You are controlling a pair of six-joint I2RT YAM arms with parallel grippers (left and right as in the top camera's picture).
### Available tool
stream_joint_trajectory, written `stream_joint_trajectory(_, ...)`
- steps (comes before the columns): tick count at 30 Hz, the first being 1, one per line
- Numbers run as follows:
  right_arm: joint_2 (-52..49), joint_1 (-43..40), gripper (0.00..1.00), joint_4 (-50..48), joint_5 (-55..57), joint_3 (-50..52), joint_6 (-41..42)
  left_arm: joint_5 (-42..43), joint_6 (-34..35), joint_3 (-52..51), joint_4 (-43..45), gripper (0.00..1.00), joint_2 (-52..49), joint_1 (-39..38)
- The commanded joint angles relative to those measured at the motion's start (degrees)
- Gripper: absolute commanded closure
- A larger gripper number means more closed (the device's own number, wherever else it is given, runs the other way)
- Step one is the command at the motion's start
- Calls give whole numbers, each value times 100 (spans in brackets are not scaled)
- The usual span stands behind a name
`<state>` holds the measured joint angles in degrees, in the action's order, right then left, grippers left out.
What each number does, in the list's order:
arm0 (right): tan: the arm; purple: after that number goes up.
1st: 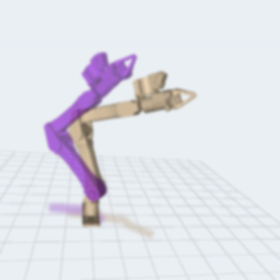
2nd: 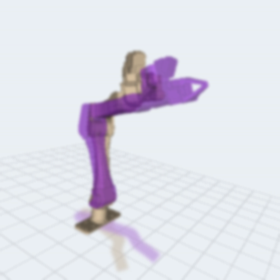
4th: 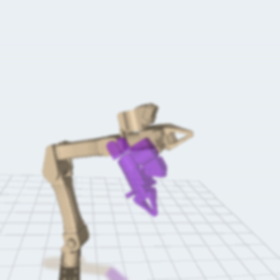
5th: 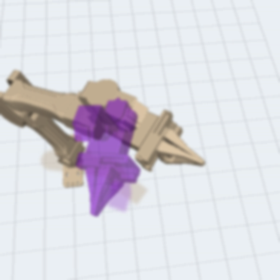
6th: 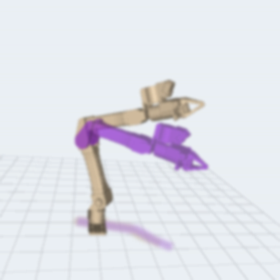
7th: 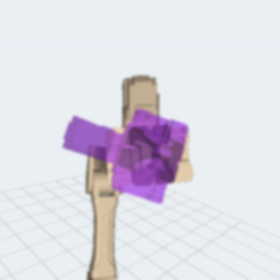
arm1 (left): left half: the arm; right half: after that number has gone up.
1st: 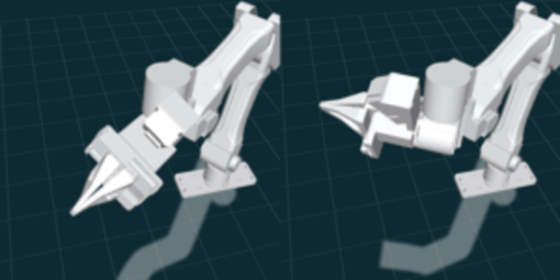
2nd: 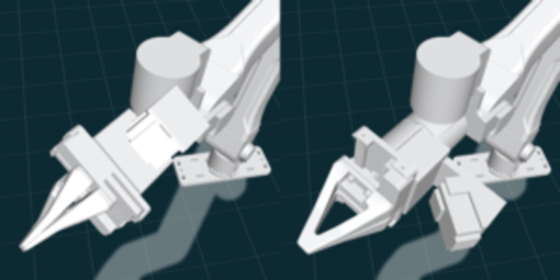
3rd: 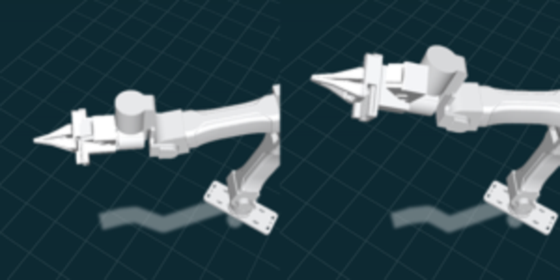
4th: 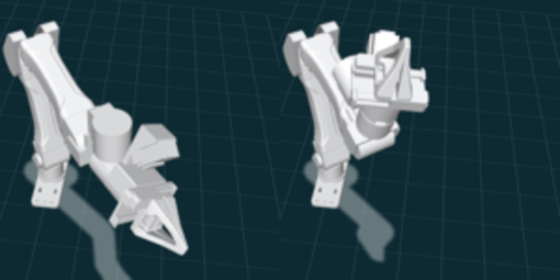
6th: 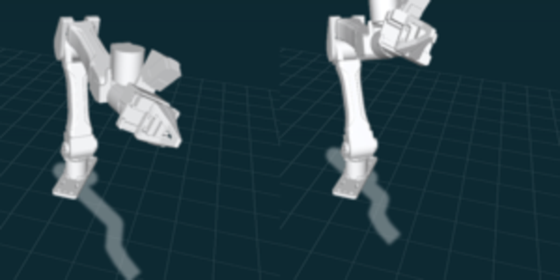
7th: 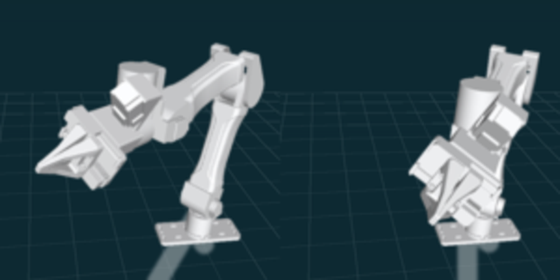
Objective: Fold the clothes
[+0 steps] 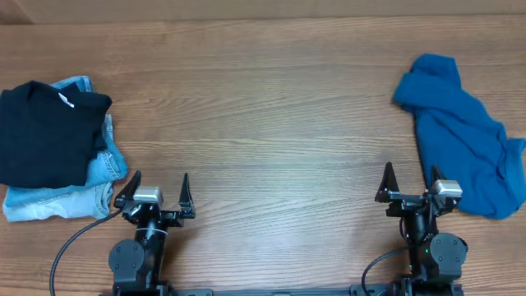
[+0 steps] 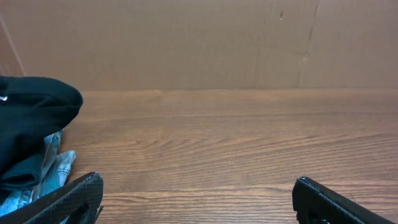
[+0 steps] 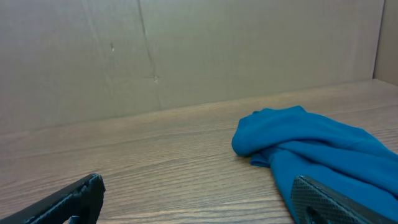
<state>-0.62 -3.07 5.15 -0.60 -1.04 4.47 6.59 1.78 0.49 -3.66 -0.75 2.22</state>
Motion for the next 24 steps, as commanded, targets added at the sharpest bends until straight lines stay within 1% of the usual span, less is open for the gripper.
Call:
stream_joint_trajectory(1, 42, -26, 0, -31, 52, 59, 20, -66, 103, -22, -17, 0, 50, -37)
stream_joint_trajectory(24, 42, -26, 0, -33, 52, 55, 28, -61, 127, -22, -15, 0, 50, -37)
